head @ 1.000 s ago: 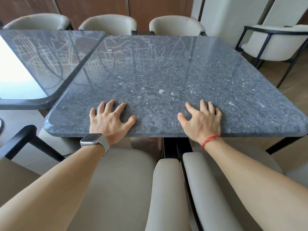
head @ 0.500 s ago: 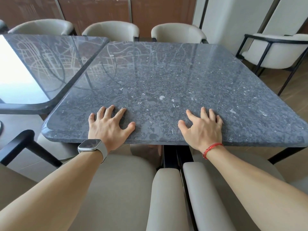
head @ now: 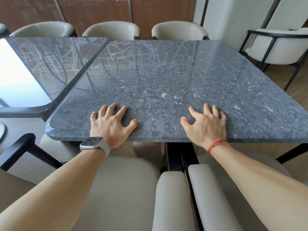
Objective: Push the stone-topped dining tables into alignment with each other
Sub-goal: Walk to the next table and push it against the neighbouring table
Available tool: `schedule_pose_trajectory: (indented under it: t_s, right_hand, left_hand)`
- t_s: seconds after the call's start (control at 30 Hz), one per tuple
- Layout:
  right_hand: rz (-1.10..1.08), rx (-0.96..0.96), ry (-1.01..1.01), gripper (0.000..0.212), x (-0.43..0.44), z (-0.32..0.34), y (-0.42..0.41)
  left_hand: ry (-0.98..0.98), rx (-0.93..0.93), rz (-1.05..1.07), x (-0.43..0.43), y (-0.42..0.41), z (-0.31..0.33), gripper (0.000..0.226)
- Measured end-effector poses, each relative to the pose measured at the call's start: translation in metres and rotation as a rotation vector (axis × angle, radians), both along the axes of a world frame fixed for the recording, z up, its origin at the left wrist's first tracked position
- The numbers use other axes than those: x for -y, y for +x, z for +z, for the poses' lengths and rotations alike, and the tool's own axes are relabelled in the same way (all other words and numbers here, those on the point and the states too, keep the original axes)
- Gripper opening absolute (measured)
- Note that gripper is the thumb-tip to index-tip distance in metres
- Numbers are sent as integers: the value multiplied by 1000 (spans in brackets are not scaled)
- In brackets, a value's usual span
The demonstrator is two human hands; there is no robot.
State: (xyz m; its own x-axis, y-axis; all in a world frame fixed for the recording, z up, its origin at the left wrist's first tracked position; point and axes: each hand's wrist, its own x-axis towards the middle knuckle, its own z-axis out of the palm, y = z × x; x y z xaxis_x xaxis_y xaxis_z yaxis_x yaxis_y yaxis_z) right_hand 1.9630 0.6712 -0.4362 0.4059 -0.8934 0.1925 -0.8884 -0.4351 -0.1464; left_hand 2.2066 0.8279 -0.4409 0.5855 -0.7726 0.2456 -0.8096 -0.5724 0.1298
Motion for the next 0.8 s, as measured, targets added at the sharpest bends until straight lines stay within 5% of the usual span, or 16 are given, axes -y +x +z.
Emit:
schedule_pose_trajectory:
  t_s: [0.8]
  right_hand:
    - [-1, 3, -15, 70, 16, 1, 12]
  left_hand:
    - [-12, 8, -4, 19, 11, -1, 80]
